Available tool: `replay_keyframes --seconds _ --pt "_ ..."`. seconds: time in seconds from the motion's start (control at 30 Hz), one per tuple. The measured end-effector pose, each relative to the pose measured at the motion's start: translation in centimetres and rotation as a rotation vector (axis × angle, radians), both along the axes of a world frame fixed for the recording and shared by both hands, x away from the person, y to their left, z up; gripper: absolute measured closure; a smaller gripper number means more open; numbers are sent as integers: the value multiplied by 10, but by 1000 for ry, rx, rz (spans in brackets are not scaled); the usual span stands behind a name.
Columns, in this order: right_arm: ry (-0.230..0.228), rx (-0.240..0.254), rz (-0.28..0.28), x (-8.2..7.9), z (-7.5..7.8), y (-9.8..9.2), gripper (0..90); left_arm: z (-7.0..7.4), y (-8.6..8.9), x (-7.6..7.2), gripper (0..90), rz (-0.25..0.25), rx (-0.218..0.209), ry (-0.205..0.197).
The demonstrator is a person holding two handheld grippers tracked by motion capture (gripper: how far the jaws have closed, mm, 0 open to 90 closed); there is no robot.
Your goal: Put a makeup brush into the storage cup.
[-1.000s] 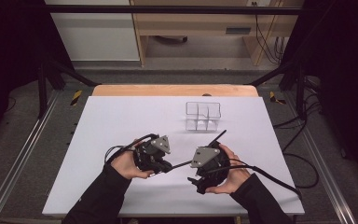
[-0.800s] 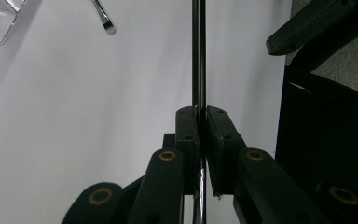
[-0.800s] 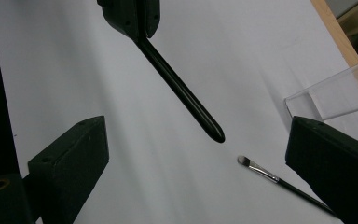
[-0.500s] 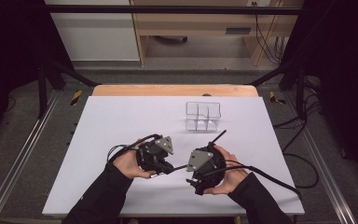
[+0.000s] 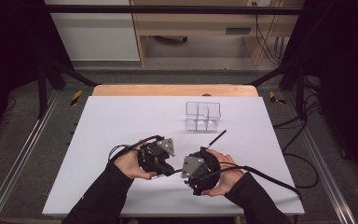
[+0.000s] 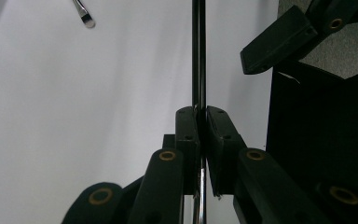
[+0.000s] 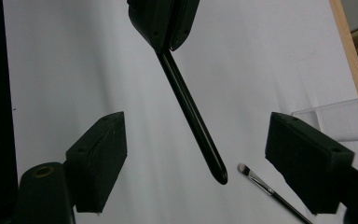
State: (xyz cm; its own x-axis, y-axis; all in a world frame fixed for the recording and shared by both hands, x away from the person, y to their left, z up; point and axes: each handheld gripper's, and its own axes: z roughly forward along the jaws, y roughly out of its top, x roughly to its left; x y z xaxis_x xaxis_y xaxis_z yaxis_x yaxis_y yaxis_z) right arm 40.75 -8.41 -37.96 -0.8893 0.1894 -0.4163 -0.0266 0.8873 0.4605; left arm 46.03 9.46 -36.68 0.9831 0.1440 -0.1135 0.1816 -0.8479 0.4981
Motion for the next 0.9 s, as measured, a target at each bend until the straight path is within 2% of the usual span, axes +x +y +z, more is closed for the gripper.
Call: replay_keyframes --seconds 0.23,0.47,0.6,0.9 --pt "-6 -37 38 -2 -2 5 304 0 -1 -1 833 -13 -1 9" --pt "-5 -56 73 -2 -4 7 419 -2 -3 -2 833 -20 8 15" --pt "-20 -76 94 -2 -4 8 480 -2 -4 -2 833 -32 16 16" --pt "-33 -111 119 -4 -6 13 588 -3 -5 -5 833 -38 3 28"
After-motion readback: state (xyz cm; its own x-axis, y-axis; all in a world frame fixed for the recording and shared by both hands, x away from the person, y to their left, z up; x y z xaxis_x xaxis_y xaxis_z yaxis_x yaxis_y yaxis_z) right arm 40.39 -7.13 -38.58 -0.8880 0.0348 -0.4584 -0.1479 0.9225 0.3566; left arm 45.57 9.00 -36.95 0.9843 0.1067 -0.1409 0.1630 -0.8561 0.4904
